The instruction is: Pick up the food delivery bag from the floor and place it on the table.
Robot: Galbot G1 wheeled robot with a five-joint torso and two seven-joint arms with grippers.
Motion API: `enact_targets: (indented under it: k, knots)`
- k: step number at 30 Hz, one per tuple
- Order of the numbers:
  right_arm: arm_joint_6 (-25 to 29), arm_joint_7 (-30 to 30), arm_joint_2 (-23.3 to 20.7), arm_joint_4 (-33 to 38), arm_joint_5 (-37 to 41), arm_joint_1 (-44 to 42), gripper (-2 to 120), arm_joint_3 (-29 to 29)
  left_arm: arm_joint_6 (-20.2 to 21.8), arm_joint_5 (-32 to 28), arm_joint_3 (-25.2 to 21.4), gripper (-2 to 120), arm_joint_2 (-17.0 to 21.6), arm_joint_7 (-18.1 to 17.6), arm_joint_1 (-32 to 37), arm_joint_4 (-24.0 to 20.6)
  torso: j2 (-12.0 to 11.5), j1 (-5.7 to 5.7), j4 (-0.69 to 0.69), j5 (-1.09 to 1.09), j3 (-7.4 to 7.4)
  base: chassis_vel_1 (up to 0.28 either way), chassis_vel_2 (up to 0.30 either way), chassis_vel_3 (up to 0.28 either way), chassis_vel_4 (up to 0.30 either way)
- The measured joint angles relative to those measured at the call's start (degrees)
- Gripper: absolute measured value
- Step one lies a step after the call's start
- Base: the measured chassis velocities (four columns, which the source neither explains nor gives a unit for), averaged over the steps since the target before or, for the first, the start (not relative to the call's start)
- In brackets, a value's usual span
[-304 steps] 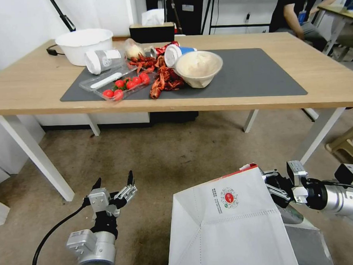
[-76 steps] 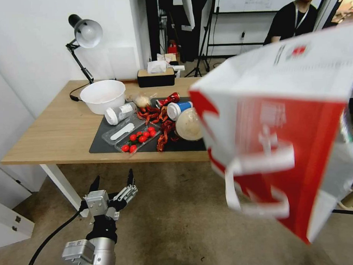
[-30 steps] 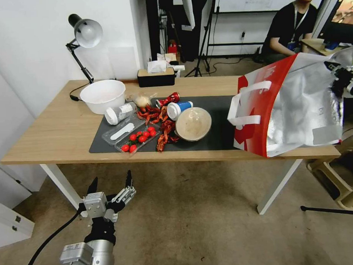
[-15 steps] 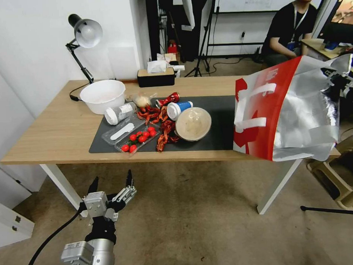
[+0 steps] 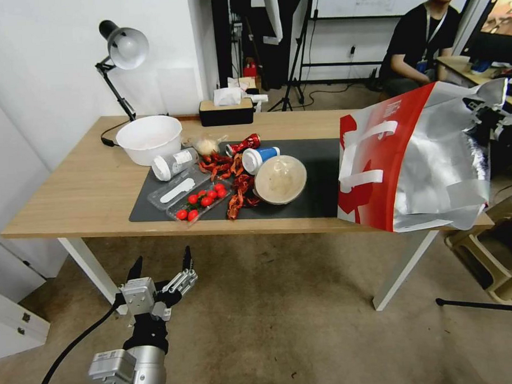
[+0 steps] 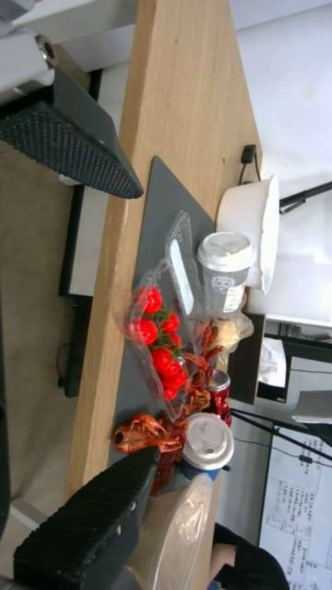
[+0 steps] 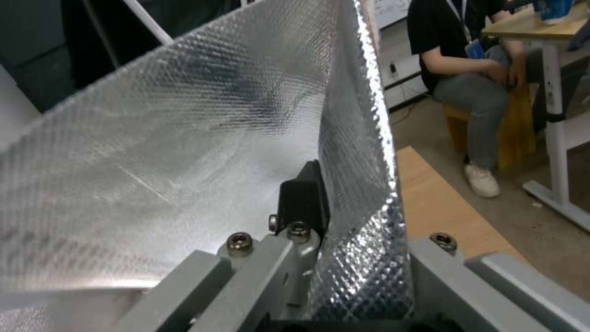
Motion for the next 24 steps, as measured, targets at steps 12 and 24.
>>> enact_targets:
  k: [12, 24]
  knots:
    - [0.0, 1.2, 0.2, -0.6, 0.1, 3.0, 0, -3.1, -0.4, 0.2, 0.0, 100, -0.3, 0.1, 0.4, -0.2, 0.0, 0.0, 0.0, 0.0, 0.0, 0.0, 0.0, 0.0, 0.0]
    - [1.1, 2.6, 1.5, -1.5, -0.9, 6.9, 32, -6.8, -0.6, 0.4, 0.0, 100, -0.5, 0.2, 0.8, -0.3, 0.0, 0.0, 0.0, 0.0, 0.0, 0.0, 0.0, 0.0, 0.0]
